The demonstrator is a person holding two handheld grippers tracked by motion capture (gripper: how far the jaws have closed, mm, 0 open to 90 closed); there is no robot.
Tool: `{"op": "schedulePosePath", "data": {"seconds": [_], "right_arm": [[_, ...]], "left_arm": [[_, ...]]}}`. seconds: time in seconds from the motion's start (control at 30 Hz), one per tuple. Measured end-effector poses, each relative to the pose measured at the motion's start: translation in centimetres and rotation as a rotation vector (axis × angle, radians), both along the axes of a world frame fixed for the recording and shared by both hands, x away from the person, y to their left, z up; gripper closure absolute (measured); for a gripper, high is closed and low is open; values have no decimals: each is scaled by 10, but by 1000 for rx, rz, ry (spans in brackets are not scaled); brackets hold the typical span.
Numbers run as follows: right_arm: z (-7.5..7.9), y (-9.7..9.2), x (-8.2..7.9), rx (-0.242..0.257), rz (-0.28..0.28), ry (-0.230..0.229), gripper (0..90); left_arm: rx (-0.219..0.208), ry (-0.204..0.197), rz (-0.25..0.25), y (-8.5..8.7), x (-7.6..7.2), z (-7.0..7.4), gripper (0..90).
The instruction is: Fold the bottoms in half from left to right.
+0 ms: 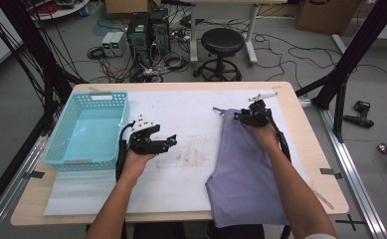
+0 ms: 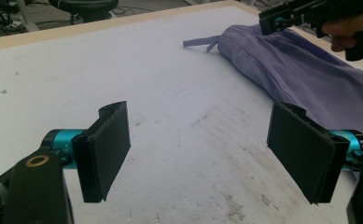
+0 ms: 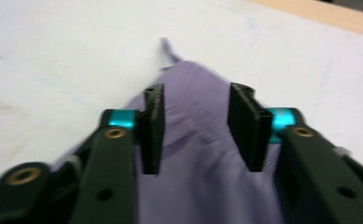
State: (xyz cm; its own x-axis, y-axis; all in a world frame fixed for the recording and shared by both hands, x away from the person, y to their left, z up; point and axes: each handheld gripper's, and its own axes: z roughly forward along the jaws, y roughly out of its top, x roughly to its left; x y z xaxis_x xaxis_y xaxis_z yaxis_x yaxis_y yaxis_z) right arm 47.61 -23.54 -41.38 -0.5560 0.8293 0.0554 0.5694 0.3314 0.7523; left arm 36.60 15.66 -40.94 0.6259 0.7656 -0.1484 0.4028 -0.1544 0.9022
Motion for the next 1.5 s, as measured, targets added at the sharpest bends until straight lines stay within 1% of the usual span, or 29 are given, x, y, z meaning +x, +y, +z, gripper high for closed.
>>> {"op": "schedulePosePath", "data": {"seconds": [0.03, 0.1, 0.13, 0.2, 0.23, 0.27, 0.37, 0.47, 0.5, 0.57, 0.6, 0.67, 0.7, 0.73, 0.8, 0.83, 0.9, 0.93, 0.97, 1.0, 1.07, 1.17, 1.2, 1.3, 1.33, 1.37, 1.4, 1.43, 1.5], "right_arm": [[-1, 3, -2, -13, 17, 48, 650], [-8, 8, -2, -14, 46, 145, 664], [-13, 12, -1, -28, 48, 174, 663], [-21, 18, 3, -53, 47, 190, 664], [-24, 21, 4, -56, 43, 181, 669], [-26, 24, 5, -48, 36, 163, 668], [-29, 32, 8, -86, 29, 98, 666], [-32, 37, 10, -116, 16, 54, 660], [-32, 37, 10, -117, 17, 51, 651], [-31, 36, 9, -98, 28, 61, 570], [-28, 34, 8, -81, 44, 66, 532], [-18, 24, 5, -14, 40, 65, 519], [-12, 16, 2, 18, 31, 48, 518], [-3, 3, 0, 42, 3, 17, 519], [9, -20, -3, 53, -69, -33, 535], [12, -32, -3, 68, -103, -45, 541], [12, -51, -2, 76, -170, -26, 547], [7, -61, 0, 76, -195, 19, 547], [4, -66, 2, 79, -203, 51, 547], [-2, -70, 4, 84, -202, 99, 546], [-10, -68, 8, 87, -191, 141, 536], [-17, -56, 14, 37, -179, 145, 538], [-22, -52, 17, 24, -178, 160, 553], [-31, -44, 20, 15, -174, 183, 714], [-32, -41, 20, 17, -167, 173, 750], [-31, -39, 20, 1, -162, 164, 771], [-30, -39, 20, -14, -149, 159, 814], [-26, -39, 20, -42, -146, 137, 849], [-21, -40, 19, -73, -158, 90, 858]], "left_arm": [[1, 1, 0, 0, 0, 0, 213], [1, 1, -3, 0, -1, 0, 213], [0, 1, -4, 0, -1, 1, 214], [-3, -1, -3, 0, -1, 1, 214], [-4, 0, -1, 0, -2, 1, 213], [-4, 0, -1, 0, -2, 1, 214], [-5, -2, 1, 1, -2, 2, 213], [-6, -2, -1, 1, -2, 2, 213], [-5, -1, -1, 1, -2, 2, 213], [-6, 0, -1, 0, -2, 2, 214], [-9, 0, 0, 0, -2, 1, 213], [-10, 0, -2, 0, -2, 1, 214], [-11, -1, -2, 0, -2, 1, 214], [-10, -1, -2, 0, -2, 1, 213], [-13, -4, -2, 0, -2, 2, 213], [-16, -6, -1, 0, -2, 2, 214], [-20, -10, -2, -1, -3, 2, 213], [-19, -11, -4, -1, -3, 3, 213], [-23, -11, -3, -1, -3, 3, 213], [-21, -13, -3, -1, -3, 3, 214], [-21, -12, -2, -1, -3, 3, 213], [-21, -9, -3, -1, -3, 3, 213], [-22, -10, -3, -1, -3, 3, 213], [-21, -8, -6, -1, -3, 3, 213], [-21, -6, -6, 0, -3, 3, 213], [-23, -6, -3, 0, -3, 2, 213], [-23, -6, -3, 0, -3, 2, 213], [-24, -2, -2, 2, -2, 2, 213], [-27, -5, -2, 2, -2, 2, 213]]}}
